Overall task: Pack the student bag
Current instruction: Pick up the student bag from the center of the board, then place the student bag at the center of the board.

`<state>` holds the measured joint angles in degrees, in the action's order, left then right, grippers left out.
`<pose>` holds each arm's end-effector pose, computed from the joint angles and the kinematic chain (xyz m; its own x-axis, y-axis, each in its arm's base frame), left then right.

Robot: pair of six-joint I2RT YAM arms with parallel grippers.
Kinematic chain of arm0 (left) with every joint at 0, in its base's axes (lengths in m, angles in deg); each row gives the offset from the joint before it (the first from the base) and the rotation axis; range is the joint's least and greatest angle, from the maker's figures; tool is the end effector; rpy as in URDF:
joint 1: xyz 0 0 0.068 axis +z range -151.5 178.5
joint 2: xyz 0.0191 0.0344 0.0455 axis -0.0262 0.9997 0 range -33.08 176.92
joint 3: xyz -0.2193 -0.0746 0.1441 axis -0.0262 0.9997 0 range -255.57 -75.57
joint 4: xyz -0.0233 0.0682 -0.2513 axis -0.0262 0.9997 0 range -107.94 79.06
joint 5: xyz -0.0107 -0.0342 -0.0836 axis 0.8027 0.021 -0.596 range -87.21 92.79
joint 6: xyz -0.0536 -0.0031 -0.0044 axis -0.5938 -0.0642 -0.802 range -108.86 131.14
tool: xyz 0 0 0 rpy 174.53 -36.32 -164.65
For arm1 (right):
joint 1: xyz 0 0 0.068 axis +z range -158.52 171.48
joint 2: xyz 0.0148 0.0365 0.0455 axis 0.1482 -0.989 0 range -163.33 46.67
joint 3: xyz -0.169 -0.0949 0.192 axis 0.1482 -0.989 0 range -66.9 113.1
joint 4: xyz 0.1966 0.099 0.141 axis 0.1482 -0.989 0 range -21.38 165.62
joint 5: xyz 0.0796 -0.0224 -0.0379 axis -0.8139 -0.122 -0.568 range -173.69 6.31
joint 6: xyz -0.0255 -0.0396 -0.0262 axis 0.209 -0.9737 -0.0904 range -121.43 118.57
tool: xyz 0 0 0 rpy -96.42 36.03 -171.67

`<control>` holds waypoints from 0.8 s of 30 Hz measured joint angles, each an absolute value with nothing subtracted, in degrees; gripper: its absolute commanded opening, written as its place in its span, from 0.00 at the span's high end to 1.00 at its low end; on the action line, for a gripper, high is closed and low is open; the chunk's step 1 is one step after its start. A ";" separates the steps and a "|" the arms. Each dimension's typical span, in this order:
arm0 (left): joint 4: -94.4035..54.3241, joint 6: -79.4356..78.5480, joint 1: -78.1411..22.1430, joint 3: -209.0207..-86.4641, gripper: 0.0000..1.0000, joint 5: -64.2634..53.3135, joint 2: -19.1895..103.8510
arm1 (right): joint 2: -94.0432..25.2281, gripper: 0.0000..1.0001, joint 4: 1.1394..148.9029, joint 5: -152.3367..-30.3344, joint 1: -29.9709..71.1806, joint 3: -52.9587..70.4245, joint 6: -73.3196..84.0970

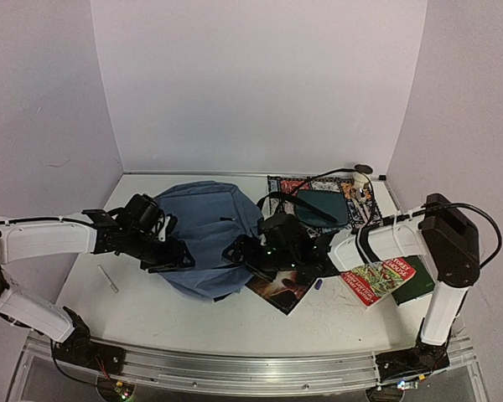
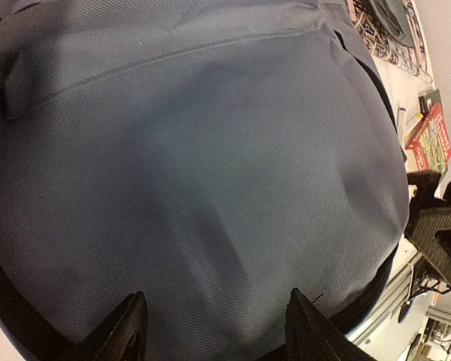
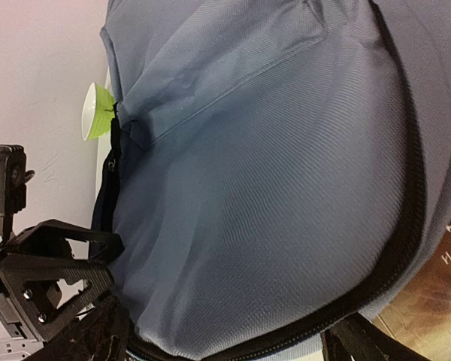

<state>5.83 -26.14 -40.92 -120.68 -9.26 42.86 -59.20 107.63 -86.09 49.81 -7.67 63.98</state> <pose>0.1962 -0.1709 0.2069 -0.9337 0.0008 -0.3580 0.1872 0.8536 -0.4862 0.2141 0.3497 0.2029 -0.8477 0.3562 -0.3931 -0.2422 0.3994 0.8842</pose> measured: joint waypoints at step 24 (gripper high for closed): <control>10.75 -18.22 -38.80 -135.39 0.17 -1.84 40.29 | -56.67 1.00 97.17 -90.98 50.55 1.37 53.76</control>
<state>10.75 -18.22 -38.80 -135.39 -1.84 40.29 -56.67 97.17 -90.98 50.55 1.37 53.76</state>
